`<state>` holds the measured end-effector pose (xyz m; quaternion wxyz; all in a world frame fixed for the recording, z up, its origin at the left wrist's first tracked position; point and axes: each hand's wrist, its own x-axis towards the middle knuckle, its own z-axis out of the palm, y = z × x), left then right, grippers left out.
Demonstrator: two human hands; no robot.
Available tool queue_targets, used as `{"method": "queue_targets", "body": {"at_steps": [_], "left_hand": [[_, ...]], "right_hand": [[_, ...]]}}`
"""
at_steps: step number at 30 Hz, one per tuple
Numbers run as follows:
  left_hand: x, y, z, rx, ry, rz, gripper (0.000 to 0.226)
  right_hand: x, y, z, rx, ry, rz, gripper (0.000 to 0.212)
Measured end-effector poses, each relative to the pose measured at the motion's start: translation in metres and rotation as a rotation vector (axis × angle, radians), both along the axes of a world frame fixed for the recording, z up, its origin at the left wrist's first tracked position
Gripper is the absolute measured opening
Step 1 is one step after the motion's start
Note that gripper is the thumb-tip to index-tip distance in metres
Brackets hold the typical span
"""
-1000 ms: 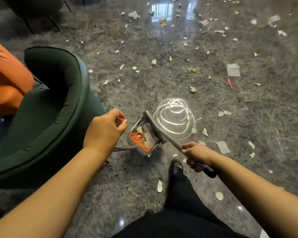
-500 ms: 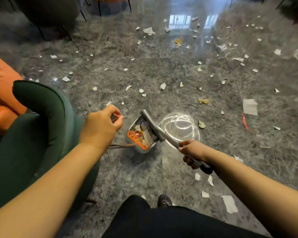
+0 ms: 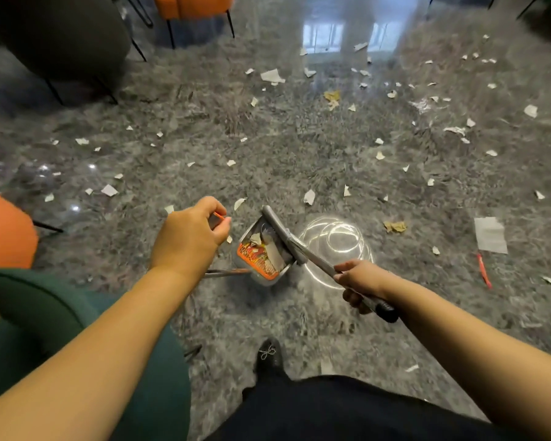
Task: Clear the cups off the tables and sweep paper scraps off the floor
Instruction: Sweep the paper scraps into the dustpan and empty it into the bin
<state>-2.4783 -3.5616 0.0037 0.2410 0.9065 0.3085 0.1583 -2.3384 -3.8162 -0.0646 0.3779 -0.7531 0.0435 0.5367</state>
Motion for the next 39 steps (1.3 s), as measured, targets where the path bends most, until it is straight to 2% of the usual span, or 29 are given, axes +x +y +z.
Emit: {"method": "queue_targets", "body": {"at_steps": [8,16,19,25,28,39], "left_hand": [[0.130,0.097,0.008,-0.028,0.045,-0.042,0.008],[0.303,0.188,-0.005,-0.017,0.040,-0.031,0.009],[0.369,0.220,-0.003,-0.005,0.047,-0.043,0.008],[0.477,0.285,0.011,0.023,0.019,0.028,0.007],[0.524,0.321,0.014,0.019,-0.015,0.041,0.006],[0.723,0.482,0.004,0.030,0.022,-0.052,0.009]], "right_hand": [[0.117,0.092,-0.002,0.005,0.010,-0.047,0.032],[0.298,0.189,-0.023,0.033,0.041,-0.026,0.024],[0.368,0.222,-0.014,0.026,0.044,-0.010,0.019],[0.484,0.290,0.008,0.050,0.009,0.062,0.022],[0.534,0.327,0.011,0.065,0.017,0.014,0.014],[0.710,0.477,-0.002,0.055,0.016,-0.057,0.014]]}}
